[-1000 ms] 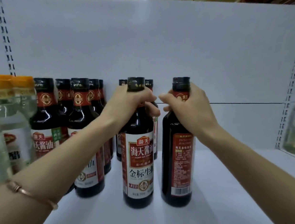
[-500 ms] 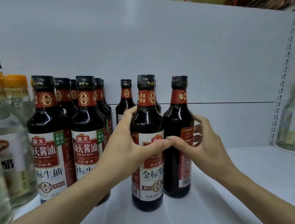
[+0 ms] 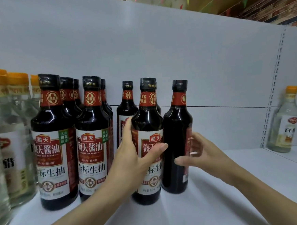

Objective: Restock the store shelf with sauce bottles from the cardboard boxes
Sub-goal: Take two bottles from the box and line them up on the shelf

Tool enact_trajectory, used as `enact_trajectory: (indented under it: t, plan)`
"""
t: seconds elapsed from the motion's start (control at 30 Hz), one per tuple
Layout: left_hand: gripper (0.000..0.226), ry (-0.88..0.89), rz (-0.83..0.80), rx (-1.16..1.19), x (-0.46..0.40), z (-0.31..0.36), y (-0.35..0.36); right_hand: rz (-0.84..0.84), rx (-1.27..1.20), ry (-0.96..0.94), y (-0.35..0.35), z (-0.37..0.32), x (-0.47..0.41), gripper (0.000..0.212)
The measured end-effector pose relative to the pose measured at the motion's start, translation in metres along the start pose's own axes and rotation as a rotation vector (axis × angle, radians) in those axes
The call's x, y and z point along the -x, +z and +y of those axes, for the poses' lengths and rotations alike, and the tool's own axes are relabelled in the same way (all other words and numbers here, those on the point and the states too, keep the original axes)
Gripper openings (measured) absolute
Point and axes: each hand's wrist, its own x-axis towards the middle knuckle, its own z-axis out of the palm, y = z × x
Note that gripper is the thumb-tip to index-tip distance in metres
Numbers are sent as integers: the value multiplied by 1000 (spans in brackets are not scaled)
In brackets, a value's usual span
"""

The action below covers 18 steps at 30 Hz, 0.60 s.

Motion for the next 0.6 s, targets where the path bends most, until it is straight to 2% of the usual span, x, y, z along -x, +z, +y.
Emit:
enact_trajectory:
  t: [0.07, 0.13, 0.27, 0.37, 0.5, 0.6]
  plan:
    - [83, -21, 25, -4, -2, -3, 0, 182, 159, -27, 13, 2, 0, 75]
    - [85, -35, 46, -28, -5, -4, -1, 222, 241, -37, 22, 5, 1, 72]
    - [92, -98, 38, -127, 2, -15, -1, -99, 5, 83, 8, 15, 5, 74]
    - [91, -158, -18, -209, 12, -33, 2, -162, 19, 102, 3, 17, 7, 71]
    - [86, -169, -2, -205, 10, -42, 7, 16, 220, 1, 23, 13, 8, 58]
    - [93, -158, 25, -210, 9, -48, 9, 192, 326, -22, 39, 19, 6, 68]
